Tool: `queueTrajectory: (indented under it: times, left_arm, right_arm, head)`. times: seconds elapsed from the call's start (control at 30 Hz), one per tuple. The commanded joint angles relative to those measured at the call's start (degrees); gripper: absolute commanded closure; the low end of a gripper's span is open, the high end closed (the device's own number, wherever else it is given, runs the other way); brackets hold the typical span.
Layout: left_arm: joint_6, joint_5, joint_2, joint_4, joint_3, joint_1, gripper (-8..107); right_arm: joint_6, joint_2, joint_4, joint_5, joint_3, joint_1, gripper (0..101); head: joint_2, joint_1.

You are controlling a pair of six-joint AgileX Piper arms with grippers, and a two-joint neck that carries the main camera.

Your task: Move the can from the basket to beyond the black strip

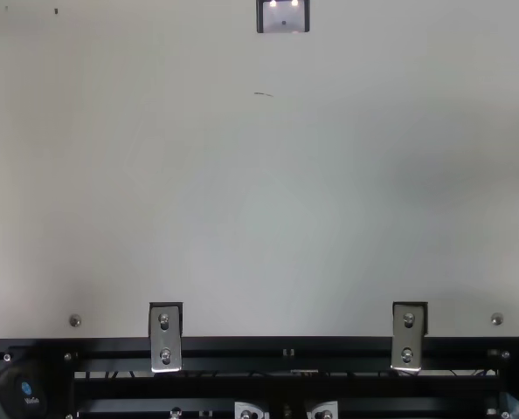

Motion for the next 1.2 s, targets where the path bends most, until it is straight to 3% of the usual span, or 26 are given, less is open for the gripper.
queueTrajectory:
  times: [0.0,0.23,0.47,0.67,0.7,0.73,0.9,1.17]
  left_arm:
    - [0.81,0.29,-10.10,0.88,0.73,-0.51,89]
    - [10.59,7.51,-20.49,-7.64,-0.71,-4.21,89]
    - [22.42,20.53,-26.73,-18.86,-4.09,-6.08,89]
    - [29.86,31.55,-29.92,-23.95,-5.73,-6.36,89]
    - [31.10,31.94,-30.67,-22.91,-5.56,-6.66,89]
    - [28.39,27.85,-29.96,-23.47,-5.65,-6.47,89]
    - [31.12,32.03,-30.73,-23.79,-5.65,-6.64,89]
    - [30.93,32.45,-30.67,-23.69,-5.68,-6.50,89]
  right_arm:
    - [0.00,0.00,0.00,0.00,0.00,0.00,0]
    - [0.00,0.00,0.00,0.00,0.00,0.00,0]
    - [0.00,0.00,0.00,0.00,0.00,0.00,0]
    - [0.00,0.00,0.00,0.00,0.00,0.00,0]
    - [0.00,0.00,0.00,0.00,0.00,0.00,0]
    - [0.00,0.00,0.00,0.00,0.00,0.00,0]
    - [0.00,0.00,0.00,0.00,0.00,0.00,0]
    - [0.00,0.00,0.00,0.00,0.00,0.00,0]
  head:
    - [0.81,-1.79]
    - [0.81,-1.79]
    - [0.81,-1.79]
    - [0.81,-1.79]
    - [0.81,-1.79]
    - [0.81,-1.79]
    - [0.81,-1.79]
    - [0.81,-1.79]
